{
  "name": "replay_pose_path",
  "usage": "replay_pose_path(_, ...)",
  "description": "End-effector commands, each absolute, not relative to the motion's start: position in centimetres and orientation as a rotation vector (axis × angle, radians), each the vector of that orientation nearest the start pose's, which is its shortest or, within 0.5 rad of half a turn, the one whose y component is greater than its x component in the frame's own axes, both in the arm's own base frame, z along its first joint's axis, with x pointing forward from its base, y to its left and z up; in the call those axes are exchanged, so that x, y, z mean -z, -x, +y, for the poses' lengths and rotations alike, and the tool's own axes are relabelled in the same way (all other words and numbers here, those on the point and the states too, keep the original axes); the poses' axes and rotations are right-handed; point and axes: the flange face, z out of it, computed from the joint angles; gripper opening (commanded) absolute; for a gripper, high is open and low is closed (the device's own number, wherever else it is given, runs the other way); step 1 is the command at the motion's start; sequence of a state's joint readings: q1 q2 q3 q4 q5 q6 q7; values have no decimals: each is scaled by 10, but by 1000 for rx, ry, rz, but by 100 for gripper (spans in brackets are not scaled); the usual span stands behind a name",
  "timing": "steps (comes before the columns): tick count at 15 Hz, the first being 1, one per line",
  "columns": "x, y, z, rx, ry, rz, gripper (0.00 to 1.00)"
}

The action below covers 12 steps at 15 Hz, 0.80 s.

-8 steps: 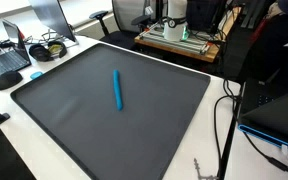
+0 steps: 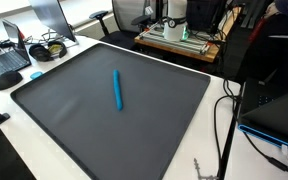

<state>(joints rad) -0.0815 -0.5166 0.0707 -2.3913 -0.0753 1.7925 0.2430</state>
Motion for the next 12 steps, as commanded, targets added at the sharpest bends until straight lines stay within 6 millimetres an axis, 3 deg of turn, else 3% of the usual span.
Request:
replay_pose_path(1, -501, -388, -5, -93, 3236, 361, 100)
replay_pose_path(6, -520, -399, 45, 171, 3149, 1, 100)
replay_pose_path(12, -535, -390, 109, 248, 3001, -467, 100)
